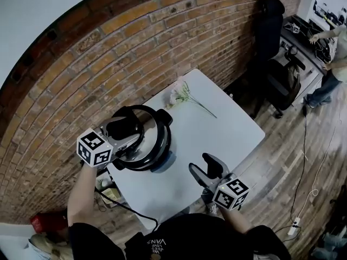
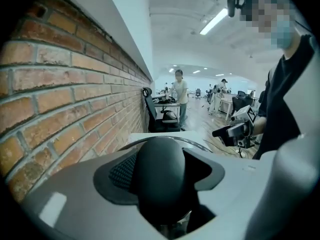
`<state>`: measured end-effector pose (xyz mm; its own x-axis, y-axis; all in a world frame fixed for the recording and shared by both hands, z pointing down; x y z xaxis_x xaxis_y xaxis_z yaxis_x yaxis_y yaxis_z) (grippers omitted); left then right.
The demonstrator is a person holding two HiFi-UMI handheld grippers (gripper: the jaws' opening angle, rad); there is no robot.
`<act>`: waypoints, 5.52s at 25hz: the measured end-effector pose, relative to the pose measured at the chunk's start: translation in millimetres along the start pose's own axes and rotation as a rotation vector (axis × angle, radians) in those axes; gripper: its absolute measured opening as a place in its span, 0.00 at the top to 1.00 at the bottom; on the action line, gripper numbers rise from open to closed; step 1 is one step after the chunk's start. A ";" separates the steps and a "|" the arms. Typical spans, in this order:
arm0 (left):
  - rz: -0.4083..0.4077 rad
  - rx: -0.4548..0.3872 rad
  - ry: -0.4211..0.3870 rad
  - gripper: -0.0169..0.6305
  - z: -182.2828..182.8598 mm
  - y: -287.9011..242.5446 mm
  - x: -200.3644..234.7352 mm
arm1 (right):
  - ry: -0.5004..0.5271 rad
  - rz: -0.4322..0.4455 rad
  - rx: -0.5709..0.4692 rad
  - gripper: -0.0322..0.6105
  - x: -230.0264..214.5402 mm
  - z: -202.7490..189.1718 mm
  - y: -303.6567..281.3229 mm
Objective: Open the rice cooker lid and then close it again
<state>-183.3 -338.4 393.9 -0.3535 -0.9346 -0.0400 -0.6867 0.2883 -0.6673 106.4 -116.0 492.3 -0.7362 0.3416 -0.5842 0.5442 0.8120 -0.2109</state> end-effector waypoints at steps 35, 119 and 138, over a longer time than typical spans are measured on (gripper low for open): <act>-0.305 0.073 -0.313 0.54 -5.2 -27.4 10.4 | -0.029 -0.038 -0.006 0.50 -14.5 -0.2 -4.7; 0.729 -0.420 0.406 0.50 -102.1 51.4 -289.9 | 0.248 0.114 0.104 0.50 -0.2 -5.6 112.8; 0.742 -0.440 0.526 0.97 -128.6 17.7 -364.6 | 0.288 0.075 0.147 0.74 -5.6 -34.3 128.0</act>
<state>-148.3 34.3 492.3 -0.9486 -0.3084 0.0704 -0.3158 0.9099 -0.2691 166.4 2.3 495.5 -0.7640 0.5348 -0.3610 0.6380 0.7096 -0.2989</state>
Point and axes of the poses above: the fingertips, and each gripper's own axes: y backward along the fingers, x to its left, z out of its top, the point moved 10 cm from there along y, backward along the fingers, and after that the axes turned 10 degrees about x, right-handed, at the moved point
